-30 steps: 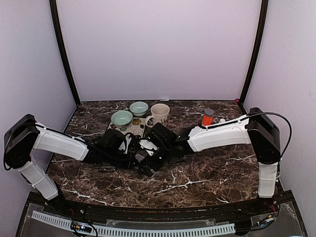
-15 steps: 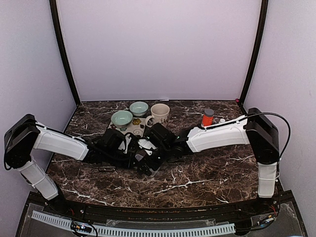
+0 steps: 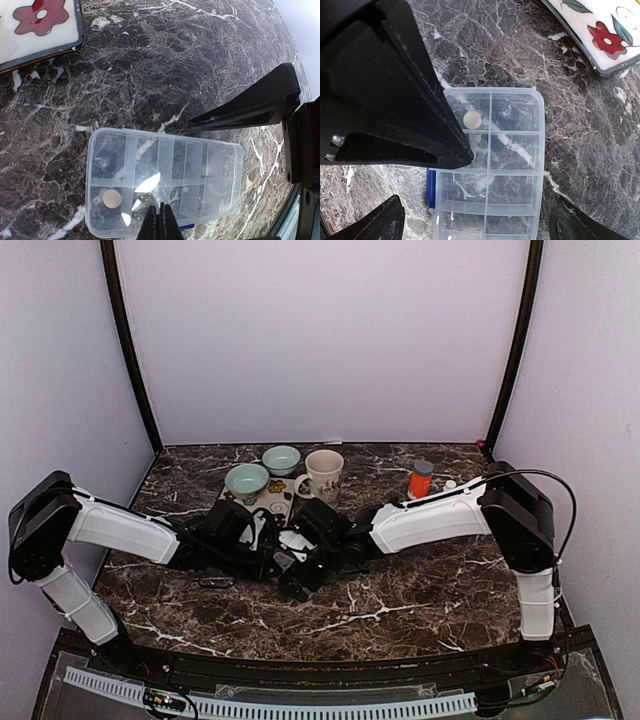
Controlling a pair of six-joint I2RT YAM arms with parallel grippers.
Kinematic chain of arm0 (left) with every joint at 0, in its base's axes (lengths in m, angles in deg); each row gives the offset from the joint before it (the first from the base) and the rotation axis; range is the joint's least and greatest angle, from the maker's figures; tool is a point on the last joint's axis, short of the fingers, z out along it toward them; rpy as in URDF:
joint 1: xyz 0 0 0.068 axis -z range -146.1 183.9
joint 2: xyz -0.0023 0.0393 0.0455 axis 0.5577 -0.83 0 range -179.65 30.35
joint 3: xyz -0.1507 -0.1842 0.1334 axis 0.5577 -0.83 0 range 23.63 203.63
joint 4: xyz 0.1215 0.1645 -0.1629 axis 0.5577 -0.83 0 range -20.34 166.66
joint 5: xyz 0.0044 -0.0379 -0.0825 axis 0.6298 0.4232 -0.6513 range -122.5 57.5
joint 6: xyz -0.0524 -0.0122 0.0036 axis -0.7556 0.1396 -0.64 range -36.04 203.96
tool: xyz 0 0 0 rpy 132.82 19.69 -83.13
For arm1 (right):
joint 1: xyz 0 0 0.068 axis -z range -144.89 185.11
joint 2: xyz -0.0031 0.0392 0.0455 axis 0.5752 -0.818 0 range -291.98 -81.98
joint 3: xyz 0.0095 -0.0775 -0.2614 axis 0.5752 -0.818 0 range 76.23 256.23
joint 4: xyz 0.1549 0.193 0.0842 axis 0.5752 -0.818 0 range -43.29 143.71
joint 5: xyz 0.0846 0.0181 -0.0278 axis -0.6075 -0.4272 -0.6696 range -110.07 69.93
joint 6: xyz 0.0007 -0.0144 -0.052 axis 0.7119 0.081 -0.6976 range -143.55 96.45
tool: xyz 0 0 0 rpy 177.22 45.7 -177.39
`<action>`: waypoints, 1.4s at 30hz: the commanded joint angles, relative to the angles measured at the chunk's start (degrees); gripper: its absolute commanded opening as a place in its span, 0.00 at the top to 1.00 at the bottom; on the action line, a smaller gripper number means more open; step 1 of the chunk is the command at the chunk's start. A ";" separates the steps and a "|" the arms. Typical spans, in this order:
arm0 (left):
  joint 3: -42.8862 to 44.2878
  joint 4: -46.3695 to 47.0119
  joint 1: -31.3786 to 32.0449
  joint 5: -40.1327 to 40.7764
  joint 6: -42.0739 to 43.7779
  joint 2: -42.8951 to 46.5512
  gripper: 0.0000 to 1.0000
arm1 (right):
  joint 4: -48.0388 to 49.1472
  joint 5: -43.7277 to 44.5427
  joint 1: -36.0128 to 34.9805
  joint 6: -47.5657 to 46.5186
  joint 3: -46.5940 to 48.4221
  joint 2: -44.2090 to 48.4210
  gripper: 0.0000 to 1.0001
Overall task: Sort the pills into containers
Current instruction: Close the lid of the pill container.
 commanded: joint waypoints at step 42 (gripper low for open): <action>-7.96 1.34 -1.24 -1.95 -4.18 1.42 1.00 | 5.40 1.64 -0.47 2.67 0.19 -4.46 0.00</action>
